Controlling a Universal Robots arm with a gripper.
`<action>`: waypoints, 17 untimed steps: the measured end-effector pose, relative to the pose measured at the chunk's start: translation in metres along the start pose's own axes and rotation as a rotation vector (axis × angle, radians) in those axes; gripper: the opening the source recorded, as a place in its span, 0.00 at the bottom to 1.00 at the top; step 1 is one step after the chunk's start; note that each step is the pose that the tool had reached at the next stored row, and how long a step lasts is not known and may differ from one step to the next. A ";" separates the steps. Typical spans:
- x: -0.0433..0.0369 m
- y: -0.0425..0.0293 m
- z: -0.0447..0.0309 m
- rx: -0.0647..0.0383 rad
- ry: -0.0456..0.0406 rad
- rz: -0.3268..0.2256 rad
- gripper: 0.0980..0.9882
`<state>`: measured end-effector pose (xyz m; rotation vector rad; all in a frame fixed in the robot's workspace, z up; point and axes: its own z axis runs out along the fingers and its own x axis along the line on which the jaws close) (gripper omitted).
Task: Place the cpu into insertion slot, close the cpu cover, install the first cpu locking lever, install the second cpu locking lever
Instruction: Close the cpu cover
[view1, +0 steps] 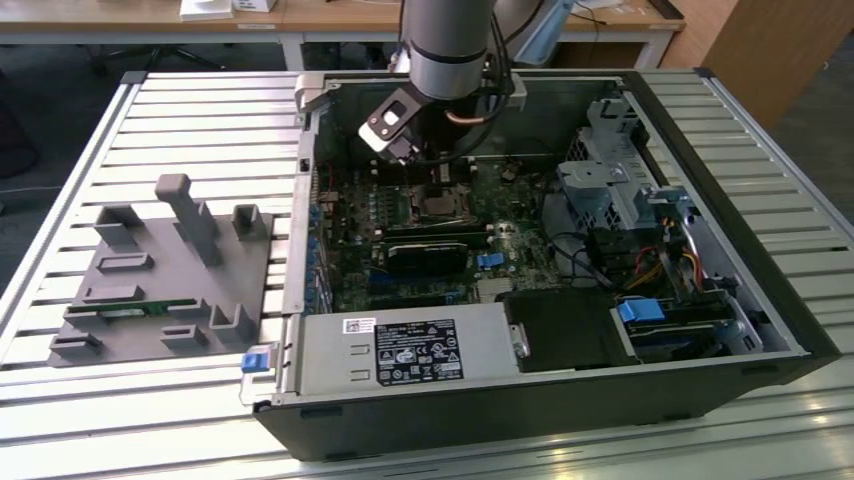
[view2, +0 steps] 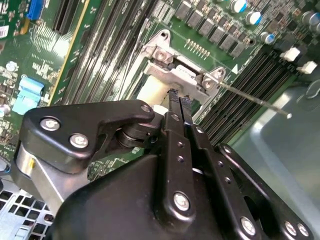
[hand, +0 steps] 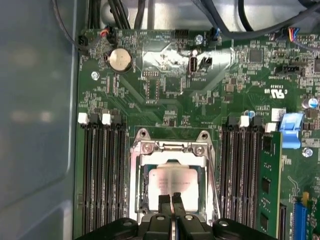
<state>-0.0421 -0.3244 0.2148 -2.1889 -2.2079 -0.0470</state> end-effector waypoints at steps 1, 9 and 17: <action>0.0000 -0.0010 0.0004 0.000 0.0000 0.000 0.06; -0.0003 -0.0065 0.0070 0.000 0.0001 0.000 0.06; -0.0006 -0.0073 0.0140 0.000 -0.0002 0.000 0.06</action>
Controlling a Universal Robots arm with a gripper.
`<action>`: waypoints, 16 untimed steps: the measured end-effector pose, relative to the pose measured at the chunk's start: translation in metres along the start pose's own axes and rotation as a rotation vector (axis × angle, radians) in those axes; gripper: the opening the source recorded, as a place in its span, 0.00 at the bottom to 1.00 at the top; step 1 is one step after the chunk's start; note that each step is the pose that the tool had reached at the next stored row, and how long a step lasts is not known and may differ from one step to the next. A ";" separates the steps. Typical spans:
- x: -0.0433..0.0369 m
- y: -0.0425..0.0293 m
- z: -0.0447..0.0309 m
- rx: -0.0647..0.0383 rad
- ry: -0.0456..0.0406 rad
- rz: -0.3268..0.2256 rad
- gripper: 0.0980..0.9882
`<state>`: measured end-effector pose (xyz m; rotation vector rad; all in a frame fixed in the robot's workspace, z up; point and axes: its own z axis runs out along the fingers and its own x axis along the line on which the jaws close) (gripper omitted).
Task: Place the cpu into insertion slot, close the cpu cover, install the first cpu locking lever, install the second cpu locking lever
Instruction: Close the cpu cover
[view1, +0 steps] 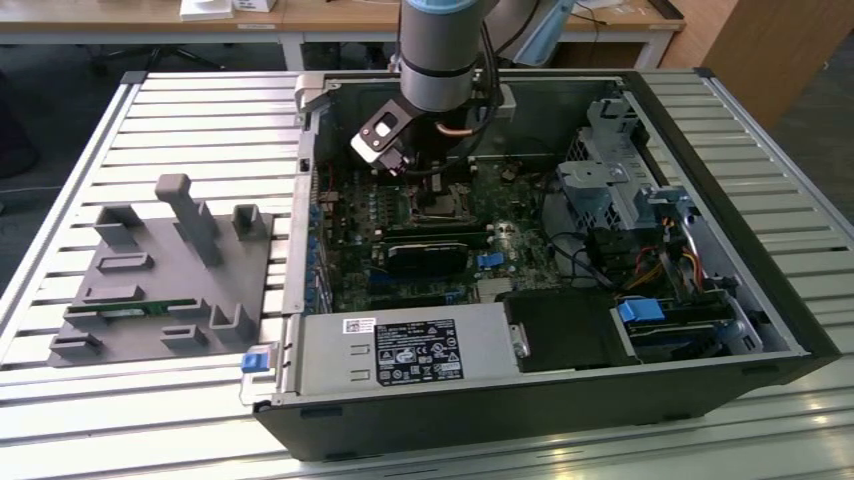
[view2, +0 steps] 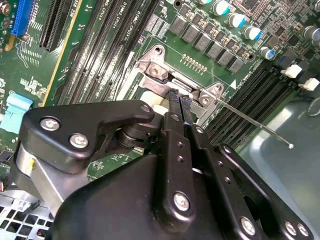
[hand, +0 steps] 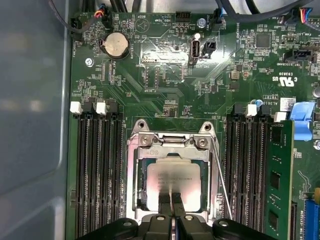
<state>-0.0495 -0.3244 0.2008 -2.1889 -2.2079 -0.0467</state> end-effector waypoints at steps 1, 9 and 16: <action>-0.0001 -0.0001 0.0004 0.000 -0.0003 0.000 0.06; 0.0002 0.0004 -0.0006 -0.001 0.0012 0.000 0.06; 0.0005 0.0003 -0.0108 0.000 0.0002 0.000 0.06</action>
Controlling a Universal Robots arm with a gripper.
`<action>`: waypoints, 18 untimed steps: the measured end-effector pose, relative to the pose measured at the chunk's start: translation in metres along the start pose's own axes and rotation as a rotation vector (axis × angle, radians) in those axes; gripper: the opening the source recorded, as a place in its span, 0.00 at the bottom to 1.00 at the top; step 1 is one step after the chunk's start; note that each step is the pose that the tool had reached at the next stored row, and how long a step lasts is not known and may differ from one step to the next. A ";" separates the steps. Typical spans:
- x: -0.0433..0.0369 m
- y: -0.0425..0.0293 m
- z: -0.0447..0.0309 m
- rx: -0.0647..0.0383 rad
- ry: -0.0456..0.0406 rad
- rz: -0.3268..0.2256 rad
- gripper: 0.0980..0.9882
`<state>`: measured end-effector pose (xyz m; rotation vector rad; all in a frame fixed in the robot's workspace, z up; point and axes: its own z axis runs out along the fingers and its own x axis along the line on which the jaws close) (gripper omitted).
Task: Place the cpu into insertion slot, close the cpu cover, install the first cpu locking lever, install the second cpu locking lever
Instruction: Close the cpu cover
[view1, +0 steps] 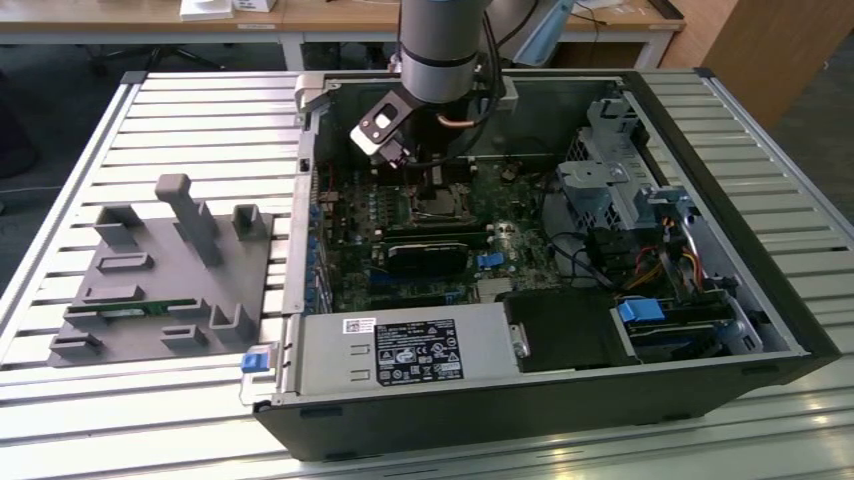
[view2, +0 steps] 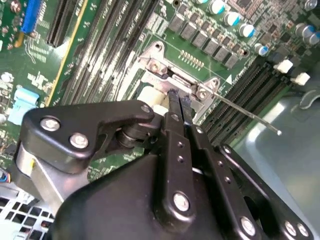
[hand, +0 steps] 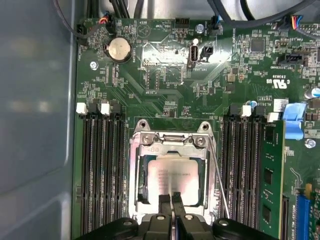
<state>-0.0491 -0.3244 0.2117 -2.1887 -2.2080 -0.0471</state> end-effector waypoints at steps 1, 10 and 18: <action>0.0000 0.0007 0.0000 0.000 0.0001 0.000 0.06; -0.0001 0.0097 -0.0001 0.001 -0.0001 0.000 0.06; -0.0002 0.0156 -0.0001 0.001 -0.0001 0.000 0.06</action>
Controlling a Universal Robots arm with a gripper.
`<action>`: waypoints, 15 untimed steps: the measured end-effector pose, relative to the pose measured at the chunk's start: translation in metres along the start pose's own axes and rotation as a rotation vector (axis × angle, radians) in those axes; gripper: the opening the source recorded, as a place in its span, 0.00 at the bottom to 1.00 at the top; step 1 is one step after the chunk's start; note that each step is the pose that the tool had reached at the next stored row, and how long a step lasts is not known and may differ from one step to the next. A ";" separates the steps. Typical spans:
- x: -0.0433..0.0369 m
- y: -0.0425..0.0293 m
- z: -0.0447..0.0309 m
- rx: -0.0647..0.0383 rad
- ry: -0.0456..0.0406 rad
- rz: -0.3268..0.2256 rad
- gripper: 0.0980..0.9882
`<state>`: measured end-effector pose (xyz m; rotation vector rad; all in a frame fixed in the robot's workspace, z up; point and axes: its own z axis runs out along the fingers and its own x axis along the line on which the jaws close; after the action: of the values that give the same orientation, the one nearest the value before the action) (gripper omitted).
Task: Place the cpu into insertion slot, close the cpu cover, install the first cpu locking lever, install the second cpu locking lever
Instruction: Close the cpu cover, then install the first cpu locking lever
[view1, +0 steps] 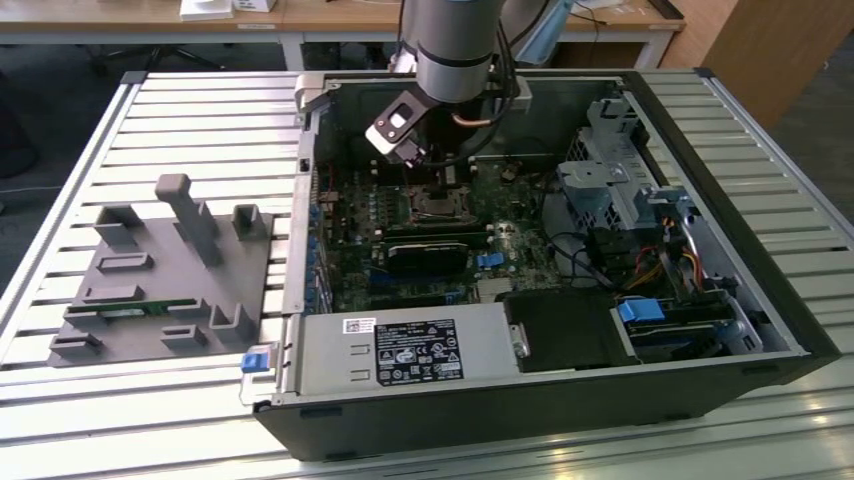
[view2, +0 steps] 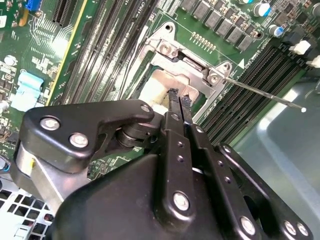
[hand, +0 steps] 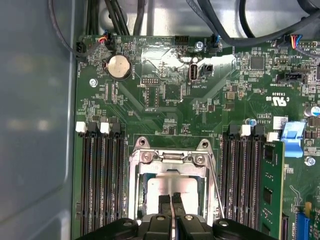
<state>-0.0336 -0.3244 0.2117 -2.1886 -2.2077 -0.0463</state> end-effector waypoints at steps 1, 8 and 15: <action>0.0000 0.0001 0.0000 0.000 0.0000 0.000 0.06; 0.0001 0.0001 -0.0011 0.000 -0.0001 0.000 0.06; 0.0002 0.0001 -0.0028 0.000 0.0001 0.000 0.06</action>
<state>-0.0335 -0.3244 0.2145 -2.1886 -2.2077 -0.0465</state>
